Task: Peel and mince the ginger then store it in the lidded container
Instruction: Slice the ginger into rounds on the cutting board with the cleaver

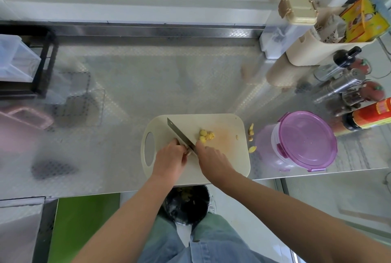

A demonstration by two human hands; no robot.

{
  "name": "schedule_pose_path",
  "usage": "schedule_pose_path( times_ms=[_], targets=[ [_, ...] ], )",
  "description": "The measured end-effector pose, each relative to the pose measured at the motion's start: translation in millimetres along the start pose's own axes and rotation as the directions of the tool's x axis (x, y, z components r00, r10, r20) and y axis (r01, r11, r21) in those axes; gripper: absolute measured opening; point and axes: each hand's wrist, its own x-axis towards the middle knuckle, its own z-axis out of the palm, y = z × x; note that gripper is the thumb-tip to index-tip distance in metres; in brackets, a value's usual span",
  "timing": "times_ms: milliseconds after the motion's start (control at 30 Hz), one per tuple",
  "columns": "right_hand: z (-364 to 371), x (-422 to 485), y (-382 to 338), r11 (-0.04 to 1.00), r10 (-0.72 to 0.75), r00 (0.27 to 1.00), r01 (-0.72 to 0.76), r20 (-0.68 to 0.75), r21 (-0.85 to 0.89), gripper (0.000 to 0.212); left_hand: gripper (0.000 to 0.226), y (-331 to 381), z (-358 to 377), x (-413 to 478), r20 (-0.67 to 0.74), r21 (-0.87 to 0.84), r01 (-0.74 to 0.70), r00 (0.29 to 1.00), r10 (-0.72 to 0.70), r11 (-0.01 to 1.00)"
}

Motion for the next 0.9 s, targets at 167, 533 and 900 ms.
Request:
schedule_pose_path(
  times_ms=[167, 533, 900],
  targets=[
    [-4, 10, -11, 1.0, -0.008, 1.0, 0.008, 0.01, -0.005, 0.027, 0.02, 1, 0, 1, 0.027, 0.022, 0.011, 1.0, -0.012, 1.0],
    [-24, 17, 3, 0.972, 0.173, 0.985, -0.171, 0.001, 0.159, 0.013, 0.012, 0, 2, -5, -0.033, -0.029, 0.013, 0.999, -0.014, 0.999],
    [-29, -5, -3, 0.99, -0.005, 1.0, 0.006, -0.007, 0.139, 0.017, 0.005, 6, 6, -16, -0.148, -0.093, 0.067, 0.986, -0.08, 0.993]
  ],
)
